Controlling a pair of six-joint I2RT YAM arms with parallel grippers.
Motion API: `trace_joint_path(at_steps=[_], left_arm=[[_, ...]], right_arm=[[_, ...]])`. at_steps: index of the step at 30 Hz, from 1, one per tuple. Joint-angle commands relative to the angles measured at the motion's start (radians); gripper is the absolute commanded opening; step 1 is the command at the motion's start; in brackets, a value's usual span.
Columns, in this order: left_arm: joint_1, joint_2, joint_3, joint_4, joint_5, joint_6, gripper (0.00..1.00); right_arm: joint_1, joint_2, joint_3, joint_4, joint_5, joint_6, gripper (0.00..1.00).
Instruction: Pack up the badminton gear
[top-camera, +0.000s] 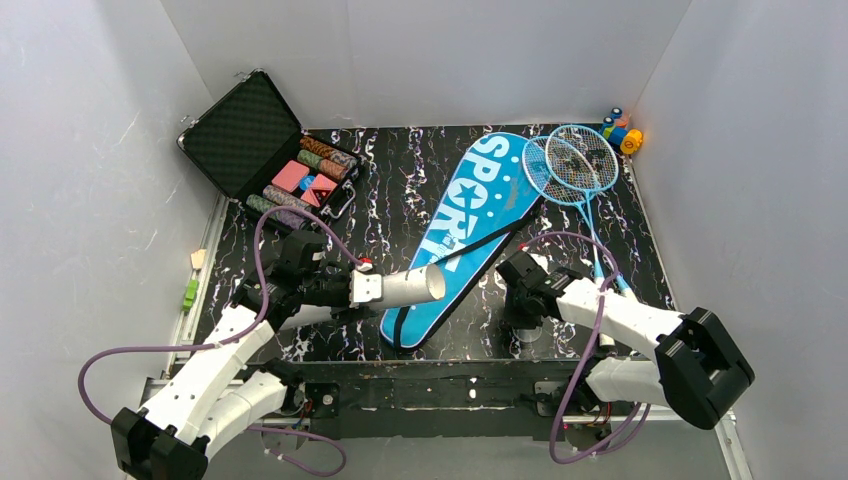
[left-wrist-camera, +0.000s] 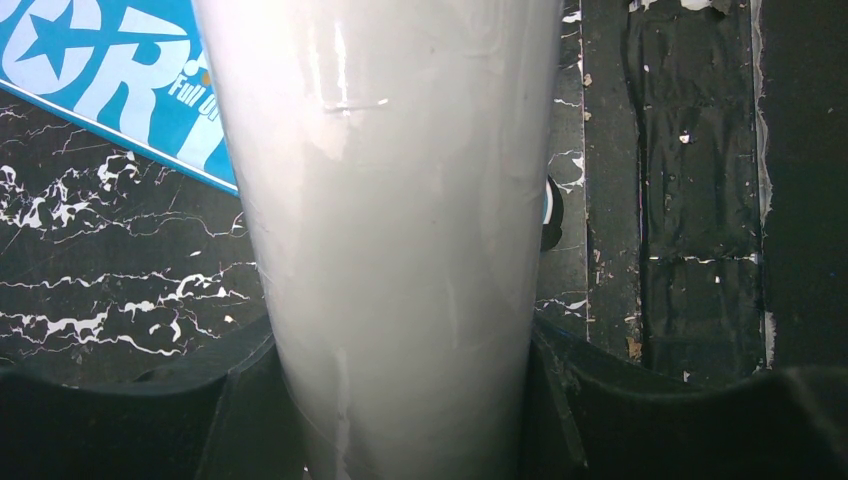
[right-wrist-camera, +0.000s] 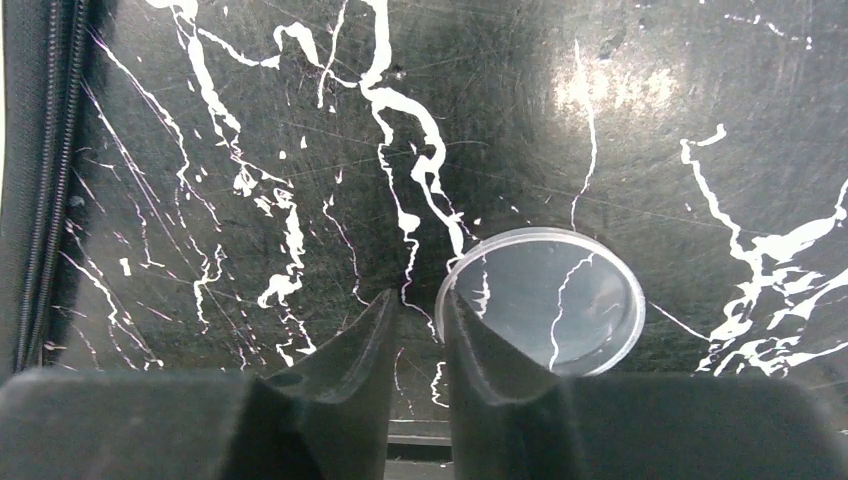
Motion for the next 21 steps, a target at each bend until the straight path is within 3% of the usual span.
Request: trace_joint_path(at_steps=[1, 6, 13, 21], left_arm=[[-0.004, -0.024, -0.001, 0.018, 0.025, 0.006, 0.0], [-0.004, -0.026, -0.001, 0.016, 0.027, 0.001, 0.0], [-0.004, -0.028, -0.004, 0.017, 0.04, -0.003, 0.0], [-0.004, -0.033, -0.014, 0.019, 0.043, -0.006, 0.0]], right_arm=[[0.016, 0.046, 0.003, 0.016, 0.024, 0.023, 0.24], [0.029, 0.068, 0.022, -0.011, 0.051, 0.023, 0.03], [0.029, -0.092, 0.116, -0.08, 0.024, -0.022, 0.01], [0.029, -0.345, 0.363, -0.018, -0.416, -0.141, 0.01]])
